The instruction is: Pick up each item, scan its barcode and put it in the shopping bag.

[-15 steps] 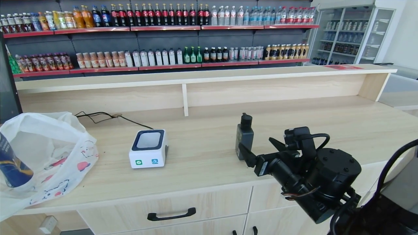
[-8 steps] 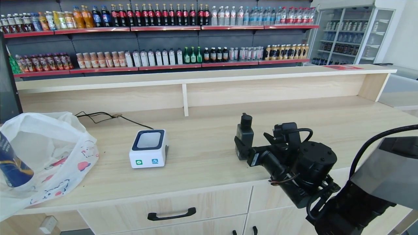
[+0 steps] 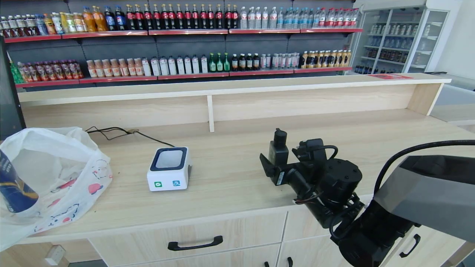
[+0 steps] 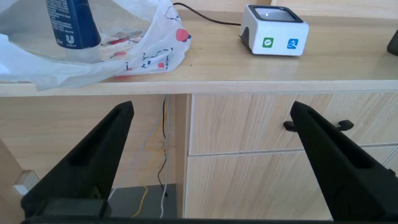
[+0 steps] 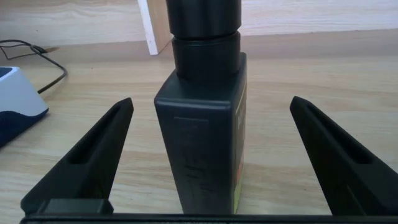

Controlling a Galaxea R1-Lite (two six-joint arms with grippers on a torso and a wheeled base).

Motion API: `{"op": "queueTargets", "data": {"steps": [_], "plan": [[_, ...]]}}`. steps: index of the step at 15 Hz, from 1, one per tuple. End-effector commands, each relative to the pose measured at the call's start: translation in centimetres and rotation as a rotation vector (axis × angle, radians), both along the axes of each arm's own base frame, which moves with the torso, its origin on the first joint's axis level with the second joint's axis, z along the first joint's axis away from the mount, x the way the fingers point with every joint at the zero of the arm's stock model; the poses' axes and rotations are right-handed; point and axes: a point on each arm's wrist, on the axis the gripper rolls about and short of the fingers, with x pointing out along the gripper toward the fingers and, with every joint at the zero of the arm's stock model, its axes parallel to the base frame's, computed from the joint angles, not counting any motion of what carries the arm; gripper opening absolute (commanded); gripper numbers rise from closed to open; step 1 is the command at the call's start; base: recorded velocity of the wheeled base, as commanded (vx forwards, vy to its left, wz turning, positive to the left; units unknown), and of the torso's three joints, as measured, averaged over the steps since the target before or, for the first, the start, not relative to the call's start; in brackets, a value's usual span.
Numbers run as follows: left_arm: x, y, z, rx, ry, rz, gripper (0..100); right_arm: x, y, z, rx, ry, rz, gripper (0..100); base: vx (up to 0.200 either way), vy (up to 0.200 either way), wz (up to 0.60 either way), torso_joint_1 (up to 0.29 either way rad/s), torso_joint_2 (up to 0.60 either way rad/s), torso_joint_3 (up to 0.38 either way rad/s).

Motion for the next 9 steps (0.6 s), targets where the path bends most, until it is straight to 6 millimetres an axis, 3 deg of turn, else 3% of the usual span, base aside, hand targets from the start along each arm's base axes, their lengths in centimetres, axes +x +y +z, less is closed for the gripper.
{"op": "queueTargets", "data": {"steps": [1, 9], "plan": [[0.00, 0.00, 0.03, 0.000, -0.004, 0.001, 100, 0.42, -0.19, -0.53, -0.010, 0.007, -0.004, 100, 0.000, 0.000, 0.00, 0.000, 0.00, 0.000], [0.00, 0.00, 0.03, 0.003, -0.004, -0.001, 100, 1.41, -0.43, -1.26, 0.000, 0.017, -0.019, 100, 0.000, 0.000, 0.00, 0.000, 0.00, 0.000]]}}
